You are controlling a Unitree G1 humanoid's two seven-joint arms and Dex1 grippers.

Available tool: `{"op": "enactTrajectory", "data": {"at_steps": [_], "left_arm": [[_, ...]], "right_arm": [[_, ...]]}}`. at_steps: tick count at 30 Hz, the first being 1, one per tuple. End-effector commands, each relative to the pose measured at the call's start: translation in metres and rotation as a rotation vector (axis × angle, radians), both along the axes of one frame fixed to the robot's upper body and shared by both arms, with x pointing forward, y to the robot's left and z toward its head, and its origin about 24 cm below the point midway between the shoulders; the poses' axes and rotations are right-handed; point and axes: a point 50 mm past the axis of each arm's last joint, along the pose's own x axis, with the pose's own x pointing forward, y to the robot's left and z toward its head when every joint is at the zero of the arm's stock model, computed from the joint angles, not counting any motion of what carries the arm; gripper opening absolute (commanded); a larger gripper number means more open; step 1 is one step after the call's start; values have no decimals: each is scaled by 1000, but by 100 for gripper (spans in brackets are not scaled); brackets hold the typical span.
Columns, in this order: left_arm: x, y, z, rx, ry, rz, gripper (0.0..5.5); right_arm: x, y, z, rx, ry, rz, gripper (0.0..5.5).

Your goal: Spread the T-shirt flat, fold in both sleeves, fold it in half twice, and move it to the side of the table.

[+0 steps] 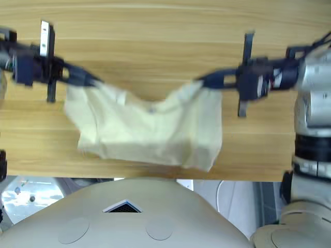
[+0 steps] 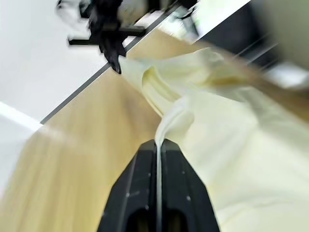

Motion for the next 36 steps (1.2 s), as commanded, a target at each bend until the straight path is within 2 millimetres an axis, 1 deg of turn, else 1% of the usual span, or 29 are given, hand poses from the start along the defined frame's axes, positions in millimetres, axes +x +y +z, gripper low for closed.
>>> {"op": "enactTrajectory", "data": {"at_steps": [1, 2, 3, 4, 5, 6, 7, 8, 9, 10, 11, 12, 13, 14, 15, 16, 17, 19, 20, 23, 26, 28, 30, 33, 36], "left_arm": [[65, -12, 290, -856, -682, 1230, 0], [39, -3, 325, -1057, -740, 1242, 0], [14, 4, 351, -1194, -827, 1231, 0], [-3, 11, 365, -1287, -904, 1226, 0], [-16, 19, 370, -1341, -1064, 1240, 0], [-19, 23, 369, -1368, -1157, 1234, 0], [-7, 21, 352, -1288, -1255, 1205, 0], [10, 15, 330, -1175, -1312, 1157, 0], [43, 2, 285, -960, -1239, 1072, 0], [89, -16, 189, -509, -1070, 947, 0], [106, -25, 72, -17, -922, 730, 0], [85, -21, -39, 243, -609, 496, 0], [46, -16, -117, 390, -369, 289, 0], [14, -17, -155, 419, -270, 152, 0], [-5, -21, -170, 405, -218, 76, 0], [-18, -25, -175, 381, -196, 13, 0], [-24, -29, -171, 334, -175, -12, 0], [-34, -31, -163, 272, -131, -45, 0], [-37, -30, -160, 262, -117, -59, 0], [-40, -29, -155, 255, -84, -73, 0], [-39, -28, -153, 272, -70, -74, 0], [-39, -24, -153, 292, -68, -68, 0], [-40, -20, -155, 313, -65, -67, 0], [-48, -13, -161, 350, -34, -85, 0], [-62, -7, -168, 365, 45, -114, 0]], "right_arm": [[81, -18, 269, 710, -912, -1128, 2], [58, -25, 300, 826, -1053, -1144, 2], [36, -29, 321, 877, -1206, -1138, 2], [21, -30, 333, 904, -1309, -1123, 2], [8, -32, 336, 891, -1454, -1091, 2], [1, -33, 334, 854, -1567, -1059, 2], [1, -33, 320, 757, -1684, -1011, 2], [7, -31, 300, 649, -1736, -952, 2], [23, -27, 263, 510, -1707, -868, 2], [59, -14, 191, 203, -1547, -763, 2], [84, 1, 103, -42, -1276, -615, 2], [85, 12, 1, -301, -973, -425, 2], [66, 18, -73, -427, -748, -269, 2], [43, 19, -120, -498, -566, -175, 2], [28, 17, -142, -532, -465, -136, 2], [20, 11, -152, -558, -382, -140, 2], [15, 6, -154, -575, -325, -140, 2], [8, 1, -150, -576, -255, -126, 2], [4, 1, -145, -548, -229, -113, 2], [-9, 4, -129, -458, -151, -92, 2], [-26, 5, -125, -429, -75, -53, 2], [-39, 8, -126, -427, -11, -5, 2], [-51, 6, -132, -452, 62, 35, 2], [-63, 0, -148, -519, 154, 59, 2], [-76, 4, -165, -546, 225, 102, 2]]}}
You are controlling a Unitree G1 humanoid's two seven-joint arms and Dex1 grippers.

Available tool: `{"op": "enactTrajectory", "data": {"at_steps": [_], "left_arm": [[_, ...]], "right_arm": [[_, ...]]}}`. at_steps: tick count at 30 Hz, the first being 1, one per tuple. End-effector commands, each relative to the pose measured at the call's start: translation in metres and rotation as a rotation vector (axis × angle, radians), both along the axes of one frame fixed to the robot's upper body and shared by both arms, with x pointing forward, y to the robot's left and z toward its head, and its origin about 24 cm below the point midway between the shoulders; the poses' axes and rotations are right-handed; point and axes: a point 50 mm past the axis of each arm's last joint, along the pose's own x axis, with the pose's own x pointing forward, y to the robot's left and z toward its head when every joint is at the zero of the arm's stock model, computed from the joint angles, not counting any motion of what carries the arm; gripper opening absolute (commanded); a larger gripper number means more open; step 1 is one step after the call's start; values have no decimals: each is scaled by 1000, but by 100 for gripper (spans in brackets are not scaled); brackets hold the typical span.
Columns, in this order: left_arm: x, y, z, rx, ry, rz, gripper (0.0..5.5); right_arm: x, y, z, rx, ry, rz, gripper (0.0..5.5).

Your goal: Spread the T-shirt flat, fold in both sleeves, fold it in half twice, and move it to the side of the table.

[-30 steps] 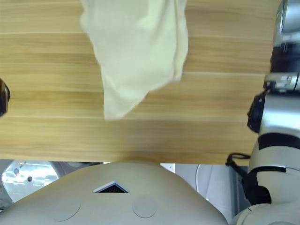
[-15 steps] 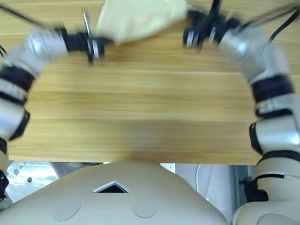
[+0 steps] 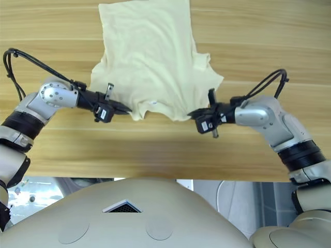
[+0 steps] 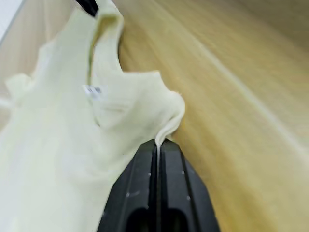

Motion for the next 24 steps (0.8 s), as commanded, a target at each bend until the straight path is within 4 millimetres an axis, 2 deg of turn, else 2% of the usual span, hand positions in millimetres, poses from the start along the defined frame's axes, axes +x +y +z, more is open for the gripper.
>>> {"op": "enactTrajectory", "data": {"at_steps": [1, 2, 5, 9, 13, 19, 21, 24], "left_arm": [[-19, 14, -8, 62, 107, -27, 0], [-27, 18, -9, 80, 147, -47, 0], [-51, 33, -5, 132, 252, -76, 55], [-57, 43, 3, 150, 262, -47, 107], [-61, 43, 3, 132, 252, -31, 179], [-76, 44, -1, 122, 321, -44, 286], [-83, 42, 5, 76, 366, -46, 311], [-83, 38, 14, -10, 378, -13, 358]], "right_arm": [[-20, 2, -26, -69, 122, 39, 2], [-24, 3, -29, -76, 142, 51, 2], [-38, 2, -39, -109, 208, 82, 0], [-67, 9, -41, -75, 308, 148, 0], [-87, 12, -35, -54, 379, 194, 0], [-98, 0, -28, -95, 411, 178, 0], [-99, -4, -27, -104, 411, 165, 0], [-95, -10, -27, -132, 398, 134, 0]]}}
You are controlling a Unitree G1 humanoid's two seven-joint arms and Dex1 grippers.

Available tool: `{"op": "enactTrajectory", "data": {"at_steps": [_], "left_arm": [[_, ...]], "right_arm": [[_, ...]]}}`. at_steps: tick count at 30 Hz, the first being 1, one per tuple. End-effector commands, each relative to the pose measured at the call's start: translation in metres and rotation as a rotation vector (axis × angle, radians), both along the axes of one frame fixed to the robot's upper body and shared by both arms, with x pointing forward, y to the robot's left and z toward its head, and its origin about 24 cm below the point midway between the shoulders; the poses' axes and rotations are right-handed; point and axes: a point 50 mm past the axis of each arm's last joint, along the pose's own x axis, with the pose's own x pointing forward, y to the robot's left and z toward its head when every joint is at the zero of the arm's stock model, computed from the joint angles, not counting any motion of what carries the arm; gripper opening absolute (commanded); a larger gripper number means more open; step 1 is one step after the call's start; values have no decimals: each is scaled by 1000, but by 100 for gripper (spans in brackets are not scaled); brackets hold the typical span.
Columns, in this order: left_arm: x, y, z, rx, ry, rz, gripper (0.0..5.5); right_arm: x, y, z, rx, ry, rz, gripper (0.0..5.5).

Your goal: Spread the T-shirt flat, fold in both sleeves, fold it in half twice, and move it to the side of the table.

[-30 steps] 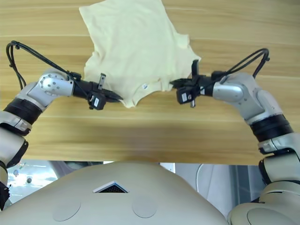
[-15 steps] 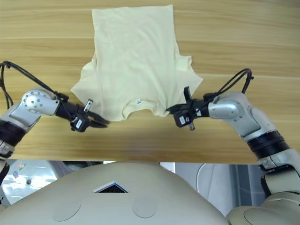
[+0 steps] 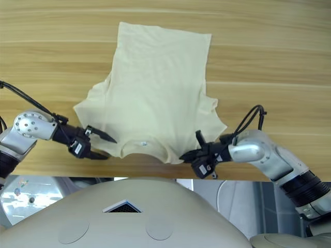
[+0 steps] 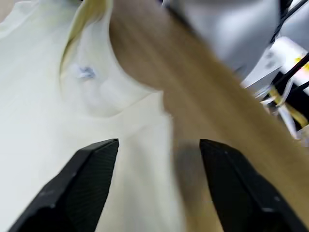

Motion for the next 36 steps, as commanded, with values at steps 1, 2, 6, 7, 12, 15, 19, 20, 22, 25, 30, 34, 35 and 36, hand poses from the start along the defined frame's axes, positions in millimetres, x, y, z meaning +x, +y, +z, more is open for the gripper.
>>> {"op": "enactTrajectory", "data": {"at_steps": [1, 2, 6, 7, 12, 15, 19, 20, 22, 25, 30, 34, 35, 36], "left_arm": [[3, -2, 13, -66, 5, 49, 366], [3, -2, 14, -70, 8, 55, 394], [1, -3, 14, -103, 37, 73, 453], [3, -4, 16, -118, 38, 84, 459], [12, -8, 26, -197, 33, 127, 536], [18, -5, 39, -271, 40, 161, 536], [22, -4, 52, -334, 50, 185, 536], [26, -3, 54, -343, 39, 198, 536], [35, 3, 57, -346, -10, 245, 536], [39, 6, 55, -341, -28, 269, 536], [63, 25, 56, -301, -236, 425, 536], [79, 48, 62, -215, -441, 519, 540], [83, 54, 66, -202, -493, 542, 540], [85, 59, 68, -192, -530, 552, 540]], "right_arm": [[-5, -28, -16, -226, 67, -26, 0], [-1, -32, -17, -242, 53, -42, 0], [5, -39, -19, -264, 50, -66, 42], [3, -38, -17, -250, 62, -58, 48], [2, -34, 0, -144, 68, -21, 66], [3, -33, 13, -86, 71, -15, 66], [-1, -32, 22, -54, 111, 5, 66], [-1, -31, 25, -31, 116, 1, 66], [4, -30, 38, 43, 89, -25, 66], [15, -34, 54, 108, 16, -76, 66], [38, -39, 85, 301, -181, -256, 66], [57, -42, 103, 489, -336, -442, 140], [62, -42, 105, 539, -367, -491, 152], [66, -42, 105, 568, -388, -525, 172]]}}
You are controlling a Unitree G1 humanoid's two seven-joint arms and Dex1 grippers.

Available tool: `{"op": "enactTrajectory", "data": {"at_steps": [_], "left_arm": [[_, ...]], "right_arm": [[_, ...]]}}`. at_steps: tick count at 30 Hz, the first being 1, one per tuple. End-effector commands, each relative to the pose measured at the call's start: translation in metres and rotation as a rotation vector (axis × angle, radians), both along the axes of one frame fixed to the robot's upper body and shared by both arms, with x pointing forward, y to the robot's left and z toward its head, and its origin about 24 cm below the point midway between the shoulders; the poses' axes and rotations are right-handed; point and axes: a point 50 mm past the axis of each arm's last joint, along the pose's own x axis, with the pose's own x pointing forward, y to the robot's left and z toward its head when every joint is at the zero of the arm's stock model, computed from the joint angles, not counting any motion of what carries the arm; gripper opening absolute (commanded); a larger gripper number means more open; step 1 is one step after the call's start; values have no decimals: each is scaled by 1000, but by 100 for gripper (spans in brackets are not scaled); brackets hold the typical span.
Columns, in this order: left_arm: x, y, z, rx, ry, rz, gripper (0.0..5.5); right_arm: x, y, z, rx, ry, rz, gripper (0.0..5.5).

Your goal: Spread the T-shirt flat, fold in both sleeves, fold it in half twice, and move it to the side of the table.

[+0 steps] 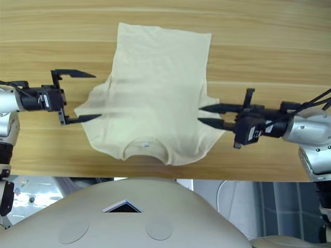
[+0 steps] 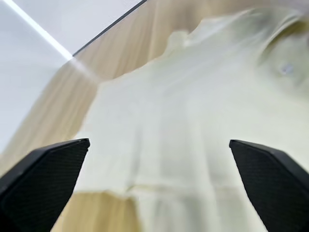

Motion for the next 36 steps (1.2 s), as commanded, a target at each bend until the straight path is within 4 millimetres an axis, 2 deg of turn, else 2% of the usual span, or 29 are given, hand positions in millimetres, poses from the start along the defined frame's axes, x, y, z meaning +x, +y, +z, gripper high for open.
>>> {"op": "enactTrajectory", "data": {"at_steps": [1, 4, 10, 14, 16, 19, 23, 30, 36], "left_arm": [[10, 19, 15, 75, -148, 76, 540], [3, 31, 15, 110, -154, 84, 540], [-29, 66, 21, 256, -117, 94, 540], [-47, 78, 28, 329, -109, 92, 473], [-53, 80, 25, 367, -94, 92, 441], [-55, 77, 18, 412, -94, 79, 441], [-53, 62, -13, 462, -44, 36, 441], [-42, 49, -53, 594, -20, 9, 441], [-38, 52, -61, 651, -34, 0, 441]], "right_arm": [[15, 0, 6, 125, -101, -138, 172], [13, -1, -1, 161, -97, -186, 172], [13, -6, -7, 183, -76, -236, 76], [17, -9, -12, 189, -76, -284, 5], [16, -9, -14, 194, -72, -282, 0], [15, -8, -15, 198, -72, -282, 0], [13, -7, -12, 201, -82, -264, 0], [10, -6, -14, 201, -81, -257, 0], [7, -3, -16, 203, -70, -247, 0]]}}
